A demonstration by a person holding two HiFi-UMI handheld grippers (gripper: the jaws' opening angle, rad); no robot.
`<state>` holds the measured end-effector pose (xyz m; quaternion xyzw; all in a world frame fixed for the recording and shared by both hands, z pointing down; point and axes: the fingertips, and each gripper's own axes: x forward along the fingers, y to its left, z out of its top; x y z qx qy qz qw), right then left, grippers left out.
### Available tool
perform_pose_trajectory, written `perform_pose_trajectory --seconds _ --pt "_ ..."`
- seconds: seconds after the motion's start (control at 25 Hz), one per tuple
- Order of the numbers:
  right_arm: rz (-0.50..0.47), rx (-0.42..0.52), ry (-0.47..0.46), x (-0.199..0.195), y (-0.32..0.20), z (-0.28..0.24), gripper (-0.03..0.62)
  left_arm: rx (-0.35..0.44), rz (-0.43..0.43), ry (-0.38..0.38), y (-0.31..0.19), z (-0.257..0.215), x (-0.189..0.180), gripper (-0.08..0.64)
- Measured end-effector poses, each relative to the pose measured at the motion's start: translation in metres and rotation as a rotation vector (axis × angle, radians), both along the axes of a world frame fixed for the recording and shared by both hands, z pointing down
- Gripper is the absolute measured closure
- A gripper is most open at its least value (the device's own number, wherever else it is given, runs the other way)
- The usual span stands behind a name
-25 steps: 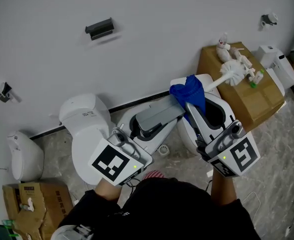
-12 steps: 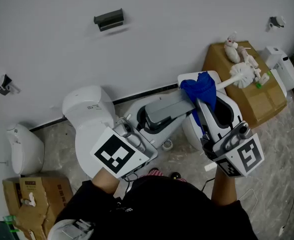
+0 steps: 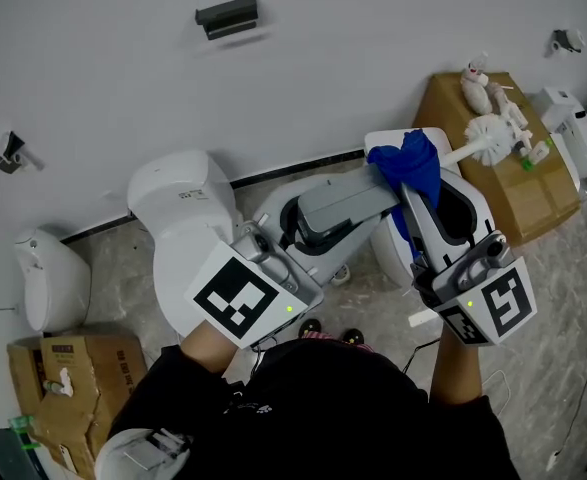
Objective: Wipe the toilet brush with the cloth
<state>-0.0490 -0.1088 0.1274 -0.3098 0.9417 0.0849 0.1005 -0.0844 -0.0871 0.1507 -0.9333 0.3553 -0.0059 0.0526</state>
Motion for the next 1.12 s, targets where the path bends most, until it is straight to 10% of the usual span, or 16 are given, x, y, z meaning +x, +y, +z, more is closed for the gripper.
perform_pose_trajectory --seconds 1.12 --pt "0.045 -0.077 0.029 0.001 -0.011 0.023 0.526 -0.046 0.041 -0.058 -0.004 0.013 -0.012 0.397"
